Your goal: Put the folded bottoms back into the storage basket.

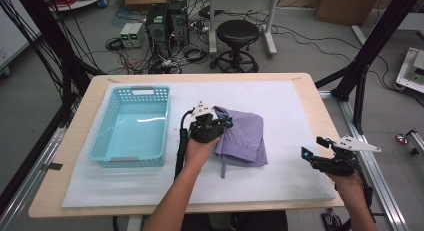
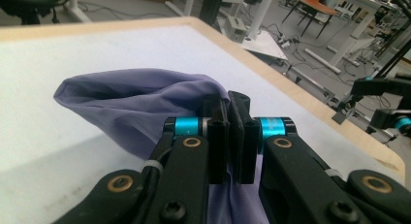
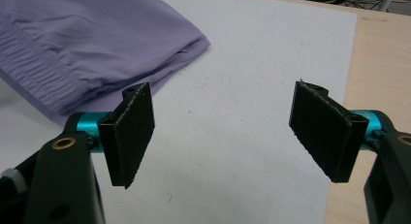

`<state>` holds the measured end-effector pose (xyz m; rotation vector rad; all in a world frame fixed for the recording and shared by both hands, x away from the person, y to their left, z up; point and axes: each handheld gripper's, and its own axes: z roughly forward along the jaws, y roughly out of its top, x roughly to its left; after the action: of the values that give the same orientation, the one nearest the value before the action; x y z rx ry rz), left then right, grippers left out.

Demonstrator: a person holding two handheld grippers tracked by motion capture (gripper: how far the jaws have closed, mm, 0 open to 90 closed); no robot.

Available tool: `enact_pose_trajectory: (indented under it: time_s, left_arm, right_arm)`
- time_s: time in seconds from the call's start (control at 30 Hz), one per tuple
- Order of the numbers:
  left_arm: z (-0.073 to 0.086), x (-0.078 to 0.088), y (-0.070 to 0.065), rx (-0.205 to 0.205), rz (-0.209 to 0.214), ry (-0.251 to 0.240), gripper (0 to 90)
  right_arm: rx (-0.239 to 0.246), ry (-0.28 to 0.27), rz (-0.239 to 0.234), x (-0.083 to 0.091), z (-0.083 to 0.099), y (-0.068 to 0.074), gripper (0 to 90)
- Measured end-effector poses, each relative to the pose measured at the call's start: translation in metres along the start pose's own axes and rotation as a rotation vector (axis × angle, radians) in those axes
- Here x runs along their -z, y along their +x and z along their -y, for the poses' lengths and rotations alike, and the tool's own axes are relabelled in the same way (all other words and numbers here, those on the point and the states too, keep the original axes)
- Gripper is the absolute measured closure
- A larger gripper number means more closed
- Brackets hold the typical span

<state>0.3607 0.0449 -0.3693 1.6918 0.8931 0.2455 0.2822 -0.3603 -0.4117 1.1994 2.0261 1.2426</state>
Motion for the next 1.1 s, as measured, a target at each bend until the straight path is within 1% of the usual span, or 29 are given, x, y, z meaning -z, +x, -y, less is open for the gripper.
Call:
enact_pose_trajectory:
  time_s: [0.03, 0.1, 0.23, 0.43, 0.53, 0.57, 0.6, 0.63, 0.67, 0.73, 0.8, 0.87, 0.9, 0.93, 1.03, 1.1]
  left_arm:
    - [-0.008, 0.005, -0.002, -0.02, 0.004, 0.002, 86.4]
    - [-0.016, 0.009, -0.005, -0.038, 0.009, 0.002, 86.4]
    - [-0.03, 0.017, -0.008, -0.062, 0.014, -0.007, 86.3]
    - [-0.047, 0.033, -0.007, -0.107, 0.004, -0.021, 86.3]
    - [-0.053, 0.042, -0.003, -0.115, 0.006, -0.038, 86.3]
    - [-0.053, 0.042, -0.003, -0.115, 0.006, -0.038, 86.3]
    - [-0.056, 0.047, -0.001, -0.126, 0.007, -0.048, 86.3]
    - [-0.056, 0.047, -0.001, -0.126, 0.007, -0.048, 86.3]
    - [-0.059, 0.053, 0.002, -0.129, 0.007, -0.059, 86.3]
    - [-0.063, 0.06, 0.005, -0.131, 0.008, -0.065, 86.2]
    - [-0.067, 0.067, 0.008, -0.132, -0.002, -0.073, 86.3]
    - [-0.071, 0.074, 0.013, -0.124, -0.01, -0.087, 86.2]
    - [-0.071, 0.074, 0.013, -0.124, -0.01, -0.087, 86.3]
    - [-0.074, 0.082, 0.018, -0.114, -0.012, -0.103, 86.3]
    - [-0.081, 0.092, 0.022, -0.127, -0.028, -0.102, 86.3]
    - [-0.083, 0.096, 0.023, -0.134, -0.035, -0.106, 86.3]
  right_arm:
    - [-0.003, -0.001, 0.0, 0.0, 0.0, 0.0, 24.6]
    - [-0.001, -0.003, 0.0, 0.0, 0.0, 0.0, 24.6]
    - [-0.002, -0.006, -0.004, 0.001, -0.001, 0.0, 24.5]
    - [0.006, -0.012, -0.004, 0.001, -0.003, 0.001, 24.6]
    - [0.01, -0.013, -0.005, 0.002, -0.003, 0.001, 24.5]
    - [0.01, -0.013, -0.005, 0.002, -0.003, 0.001, 24.5]
    - [0.008, -0.014, -0.004, 0.002, -0.003, 0.001, 24.6]
    - [0.008, -0.014, -0.004, 0.002, -0.003, 0.001, 24.6]
    - [0.008, -0.015, -0.004, 0.002, -0.003, 0.002, 24.6]
    - [0.008, -0.015, -0.004, 0.001, -0.004, 0.002, 24.6]
    - [0.009, -0.013, -0.006, 0.001, -0.004, 0.003, 24.5]
    - [0.013, -0.014, -0.007, 0.001, -0.005, 0.004, 24.5]
    - [0.014, -0.014, -0.008, 0.001, -0.005, 0.005, 24.5]
    - [0.015, -0.013, -0.007, 0.001, -0.005, 0.005, 24.5]
    - [0.017, -0.013, -0.008, 0.001, -0.006, 0.005, 24.5]
    - [0.016, -0.013, -0.008, 0.001, -0.006, 0.005, 24.5]
